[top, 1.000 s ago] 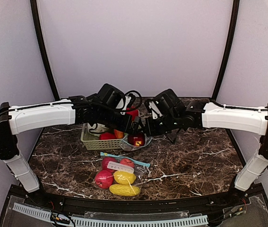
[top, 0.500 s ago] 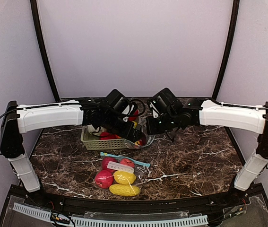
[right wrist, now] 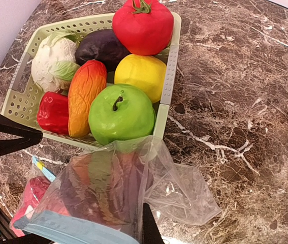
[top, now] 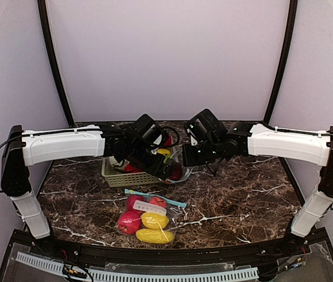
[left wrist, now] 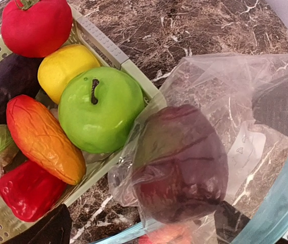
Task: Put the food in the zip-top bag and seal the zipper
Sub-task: Adjust the fake fruit in the zipper food storage bag, then pick up the fake fruit from the bin.
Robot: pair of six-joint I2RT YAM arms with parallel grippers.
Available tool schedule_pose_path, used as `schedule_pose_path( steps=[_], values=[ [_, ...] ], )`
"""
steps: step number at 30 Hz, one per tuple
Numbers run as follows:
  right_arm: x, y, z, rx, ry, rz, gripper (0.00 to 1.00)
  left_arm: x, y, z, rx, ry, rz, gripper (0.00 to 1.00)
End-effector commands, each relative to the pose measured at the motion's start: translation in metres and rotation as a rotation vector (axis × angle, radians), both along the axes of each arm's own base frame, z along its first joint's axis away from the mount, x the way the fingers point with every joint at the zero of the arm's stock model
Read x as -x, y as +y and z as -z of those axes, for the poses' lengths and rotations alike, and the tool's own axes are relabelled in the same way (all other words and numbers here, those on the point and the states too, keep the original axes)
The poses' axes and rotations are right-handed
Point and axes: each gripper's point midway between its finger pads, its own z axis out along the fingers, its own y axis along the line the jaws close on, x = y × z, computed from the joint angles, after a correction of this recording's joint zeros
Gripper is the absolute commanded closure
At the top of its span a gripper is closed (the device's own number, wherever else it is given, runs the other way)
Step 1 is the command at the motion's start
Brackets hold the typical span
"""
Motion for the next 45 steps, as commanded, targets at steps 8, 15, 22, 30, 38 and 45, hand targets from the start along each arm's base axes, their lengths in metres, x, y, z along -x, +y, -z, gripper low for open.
schedule_pose_path(
  steps=[8, 15, 22, 30, 38, 45],
  values=[
    [-0.005, -0.004, -0.005, 0.005, -0.014, 0.03, 1.0, 0.006, 0.004, -0.019, 0.026, -0.017, 0.026, 0.01],
    [-0.006, -0.002, -0.004, 0.004, -0.011, 0.027, 1.0, 0.032, -0.032, -0.094, 0.375, -0.06, 0.205, 0.01],
    [-0.006, -0.002, -0.005, 0.002, -0.013, 0.025, 1.0, 0.024, 0.001, -0.118, 0.419, -0.087, 0.106, 0.01],
    [-0.005, 0.0, -0.004, -0.004, -0.006, 0.022, 1.0, -0.019, 0.059, -0.072, 0.346, -0.069, -0.162, 0.06],
    [-0.006, 0.003, -0.005, -0.009, -0.008, 0.013, 1.0, -0.047, 0.073, -0.028, 0.271, -0.053, -0.281, 0.22],
    [-0.005, 0.004, -0.002, -0.011, 0.0, 0.008, 1.0, -0.068, 0.06, -0.006, 0.275, -0.035, -0.301, 0.3]
  ],
)
